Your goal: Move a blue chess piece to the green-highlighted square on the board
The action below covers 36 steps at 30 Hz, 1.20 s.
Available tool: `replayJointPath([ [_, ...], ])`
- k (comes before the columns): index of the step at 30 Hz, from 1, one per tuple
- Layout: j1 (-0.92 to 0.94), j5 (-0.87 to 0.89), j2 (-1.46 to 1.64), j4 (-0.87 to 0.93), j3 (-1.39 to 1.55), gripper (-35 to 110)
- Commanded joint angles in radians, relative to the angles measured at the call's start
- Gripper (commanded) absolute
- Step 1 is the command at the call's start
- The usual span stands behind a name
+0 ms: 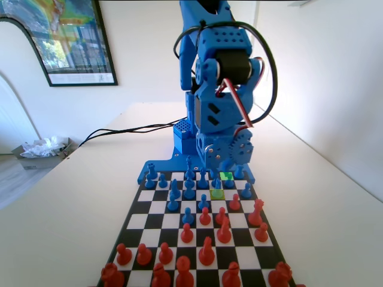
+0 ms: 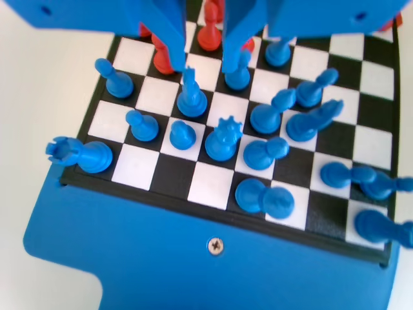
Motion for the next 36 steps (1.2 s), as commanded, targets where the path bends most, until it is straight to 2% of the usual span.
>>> replayJointPath([
  [1,-0.012,-0.005,0.008,-0.005,0.012,9],
  [36,-0.037,0.008,-0.094,-0.091,0.015,9],
])
